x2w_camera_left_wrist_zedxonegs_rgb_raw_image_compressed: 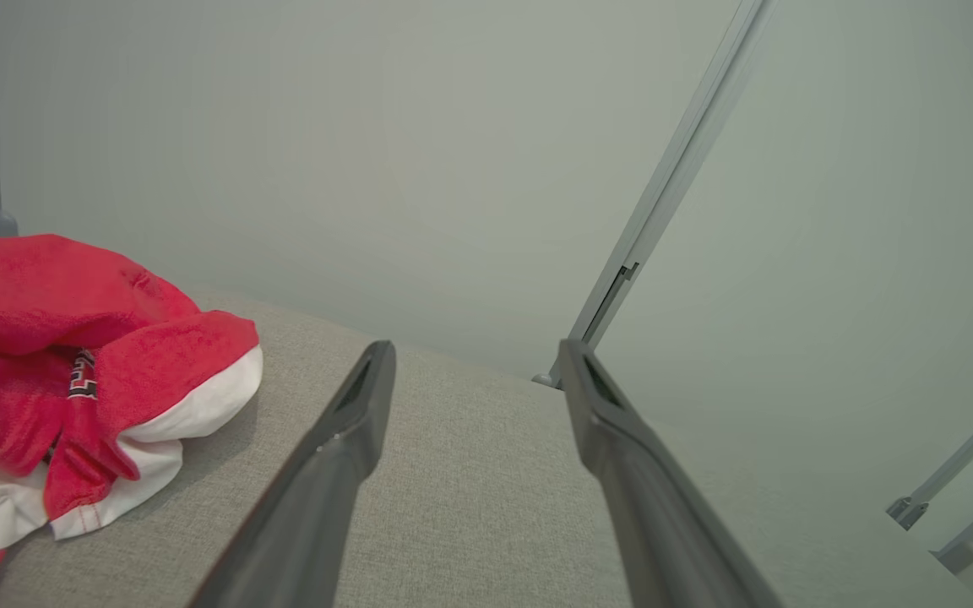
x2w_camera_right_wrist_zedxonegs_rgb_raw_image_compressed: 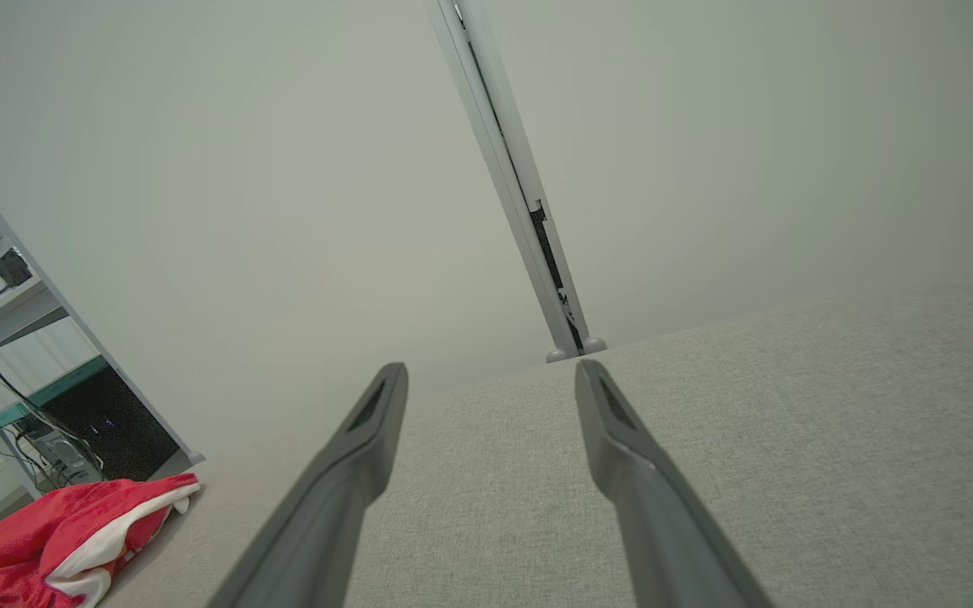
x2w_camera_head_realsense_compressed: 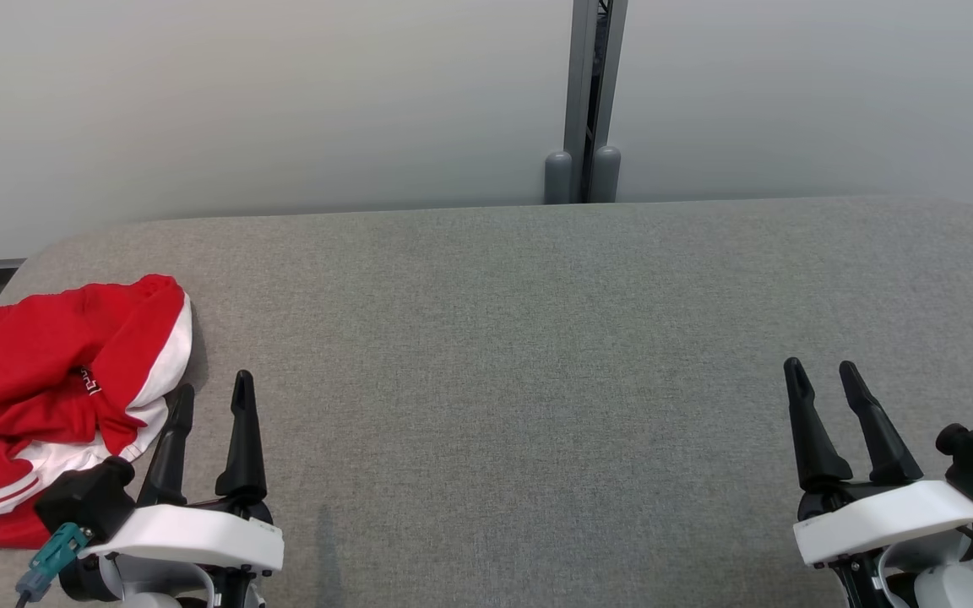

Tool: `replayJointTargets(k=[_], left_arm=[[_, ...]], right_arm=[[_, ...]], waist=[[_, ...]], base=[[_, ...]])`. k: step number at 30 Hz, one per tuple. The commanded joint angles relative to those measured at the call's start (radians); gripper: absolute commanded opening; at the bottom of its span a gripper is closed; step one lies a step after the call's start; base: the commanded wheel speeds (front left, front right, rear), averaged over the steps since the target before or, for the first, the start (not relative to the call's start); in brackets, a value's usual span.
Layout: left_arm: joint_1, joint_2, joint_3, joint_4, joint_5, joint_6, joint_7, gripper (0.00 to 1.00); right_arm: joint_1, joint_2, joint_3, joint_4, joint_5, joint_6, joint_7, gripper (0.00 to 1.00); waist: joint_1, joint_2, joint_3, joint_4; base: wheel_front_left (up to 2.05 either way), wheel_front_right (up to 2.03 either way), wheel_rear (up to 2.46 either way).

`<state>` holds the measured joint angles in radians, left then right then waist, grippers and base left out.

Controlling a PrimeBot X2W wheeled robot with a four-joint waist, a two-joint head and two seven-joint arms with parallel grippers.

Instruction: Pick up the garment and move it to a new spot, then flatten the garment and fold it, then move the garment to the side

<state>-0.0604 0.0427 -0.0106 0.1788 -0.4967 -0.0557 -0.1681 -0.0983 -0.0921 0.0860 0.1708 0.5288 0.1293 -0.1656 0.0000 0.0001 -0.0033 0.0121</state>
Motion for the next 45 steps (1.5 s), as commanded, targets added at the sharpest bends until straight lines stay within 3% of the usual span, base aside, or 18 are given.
replayJointTargets(k=[1,45], left_arm=[[-0.023,0.007,-0.001,-0.011,0.028,0.005,-0.01,1.0],[-0.022,0.01,-0.035,-0.019,0.355,0.023,-0.097,1.0]], right_arm=[[-0.021,-0.009,0.004,-0.01,-0.031,0.002,-0.013,1.0],[-0.029,-0.011,0.036,-0.016,-0.347,0.002,-0.1,1.0]], waist=[[0.0,-0.0001,0.0,0.0],[0.0,-0.0001,0.0,0.004]], base=[[0.0,0.0,0.0],[0.0,0.0,0.0]])
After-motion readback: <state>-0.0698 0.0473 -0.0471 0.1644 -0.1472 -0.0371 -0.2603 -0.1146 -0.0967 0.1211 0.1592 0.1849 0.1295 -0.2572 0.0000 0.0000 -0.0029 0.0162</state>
